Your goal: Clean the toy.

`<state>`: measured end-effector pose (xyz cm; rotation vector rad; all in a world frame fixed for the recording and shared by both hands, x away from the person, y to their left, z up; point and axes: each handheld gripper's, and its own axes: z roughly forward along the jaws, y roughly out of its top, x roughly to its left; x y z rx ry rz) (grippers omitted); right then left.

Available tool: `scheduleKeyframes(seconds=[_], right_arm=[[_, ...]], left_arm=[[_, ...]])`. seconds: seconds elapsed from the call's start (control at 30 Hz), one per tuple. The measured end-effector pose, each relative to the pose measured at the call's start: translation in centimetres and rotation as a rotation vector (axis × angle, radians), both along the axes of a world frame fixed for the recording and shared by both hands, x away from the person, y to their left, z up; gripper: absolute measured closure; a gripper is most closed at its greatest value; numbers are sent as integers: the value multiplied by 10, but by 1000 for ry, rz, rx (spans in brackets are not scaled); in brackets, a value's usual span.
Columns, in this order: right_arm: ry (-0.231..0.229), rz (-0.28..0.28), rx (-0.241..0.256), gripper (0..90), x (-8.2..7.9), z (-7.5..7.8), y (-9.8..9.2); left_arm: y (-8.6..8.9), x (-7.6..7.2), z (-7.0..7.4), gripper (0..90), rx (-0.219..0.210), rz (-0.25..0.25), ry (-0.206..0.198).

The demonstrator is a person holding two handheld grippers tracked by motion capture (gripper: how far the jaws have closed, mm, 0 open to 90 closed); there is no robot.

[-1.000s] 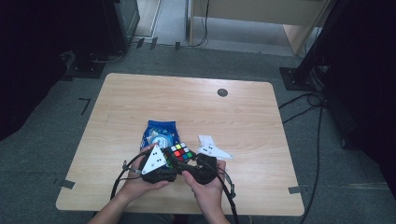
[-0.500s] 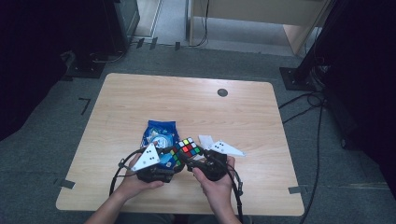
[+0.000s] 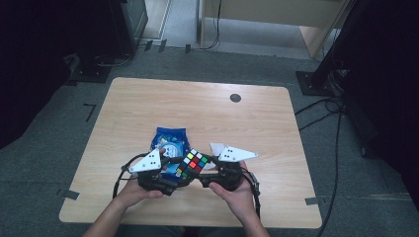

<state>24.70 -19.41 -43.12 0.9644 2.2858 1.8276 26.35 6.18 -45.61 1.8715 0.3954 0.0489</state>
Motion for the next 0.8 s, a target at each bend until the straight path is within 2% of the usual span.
scheduleKeyframes(seconds=[0.23, 0.37, 0.47, 0.57, 0.63, 0.67, 0.73, 0.8], right_arm=[[-49, 0, -4, 344, -2, 1, 1], [-64, -39, 3, 344, -3, 2, 2], [-65, -113, -20, 344, -8, 5, 7], [-38, -262, -62, 344, -19, 7, 18], [-21, -307, -81, 343, -22, 7, 23], [-18, -312, -84, 344, -22, 7, 25], [10, -341, -91, 343, -24, 7, 27], [34, -396, -97, 343, -25, 6, 28]], left_arm=[[-1, 2, -2, 179, 11, 0, 18], [-5, 1, -4, 223, 33, 18, 11], [-10, -2, -6, 248, 53, 67, -17], [-16, -7, -6, 253, 72, 126, -84], [-19, -11, -5, 256, 86, 164, -125], [-20, -12, -5, 263, 91, 175, -144], [-21, -15, -4, 287, 89, 185, -165], [-23, -17, -5, 322, 94, 197, -188]])
